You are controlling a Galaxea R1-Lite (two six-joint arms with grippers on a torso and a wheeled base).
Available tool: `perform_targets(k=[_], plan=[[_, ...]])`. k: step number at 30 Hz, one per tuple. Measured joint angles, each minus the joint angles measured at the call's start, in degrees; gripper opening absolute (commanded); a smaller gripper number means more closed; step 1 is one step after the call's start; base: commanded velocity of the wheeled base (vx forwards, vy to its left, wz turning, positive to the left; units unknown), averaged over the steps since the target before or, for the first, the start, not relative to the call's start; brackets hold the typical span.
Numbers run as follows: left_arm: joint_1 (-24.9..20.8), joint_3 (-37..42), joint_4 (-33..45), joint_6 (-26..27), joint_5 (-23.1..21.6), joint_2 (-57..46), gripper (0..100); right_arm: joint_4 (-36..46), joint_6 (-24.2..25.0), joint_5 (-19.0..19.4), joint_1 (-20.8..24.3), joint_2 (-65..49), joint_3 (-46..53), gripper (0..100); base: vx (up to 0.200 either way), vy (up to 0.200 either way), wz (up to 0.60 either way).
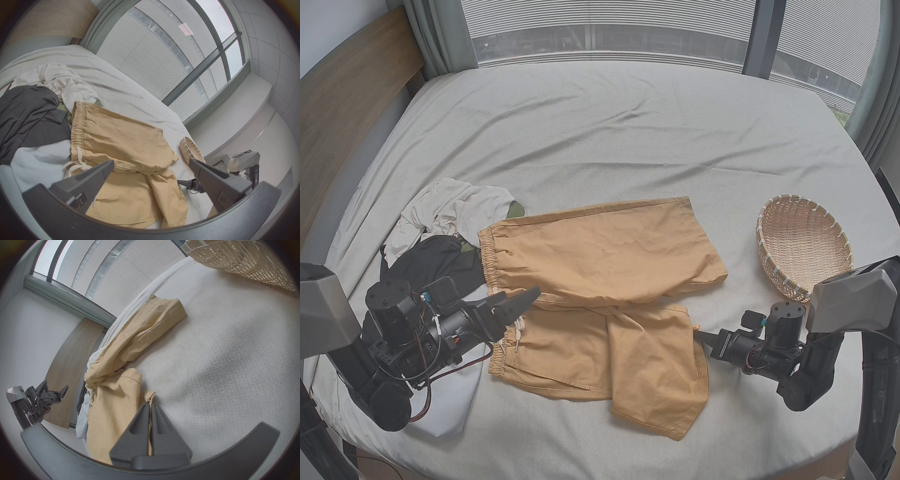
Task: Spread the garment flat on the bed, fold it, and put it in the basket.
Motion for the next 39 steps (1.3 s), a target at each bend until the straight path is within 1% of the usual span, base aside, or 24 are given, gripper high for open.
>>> perform_targets(k=[4,13,15,19,27,28,32,36,39], plan=[[0.02,-0.02,-0.02,0.0,0.02,-0.05,100,-0.05,-0.02,0.0,-1.27,-1.38,0.5,0,0.0,0.0,0.0],[-0.12,-0.24,-0.02,0.0,0.02,-0.05,100,0.06,0.0,0.07,-8.02,-7.11,2.65,0,0.0,0.0,0.0],[-0.2,-0.28,-0.02,0.0,0.02,-0.05,100,0.09,0.0,0.05,-8.91,-7.72,2.62,0,0.0,0.0,0.0],[-0.22,-0.22,0.0,0.0,0.0,-0.05,100,0.16,-0.02,0.02,-9.84,-8.35,1.57,0,0.0,0.0,0.0],[-0.11,0.63,0.0,-0.02,0.0,-0.02,100,0.17,-0.02,-0.06,-9.65,-7.08,-2.36,0,0.0,0.0,0.0],[-0.09,0.91,-0.02,0.0,0.0,-0.02,100,0.17,-0.05,-0.06,-9.59,-6.78,-2.86,100,0.0,0.0,0.0],[0.24,2.76,0.04,0.0,-0.06,0.06,100,0.05,-0.07,-0.28,-9.62,-6.07,-4.16,100,0.0,0.0,0.0],[0.79,5.13,0.06,-0.02,-0.17,0.11,100,0.02,-0.02,-2.63,-9.68,-6.6,-3.78,100,0.0,0.0,0.0],[1.16,6.58,0.06,-0.07,-0.28,0.09,100,0.06,0.02,-3.71,-9.37,-7.97,-1.1,100,0.0,0.0,0.0]])
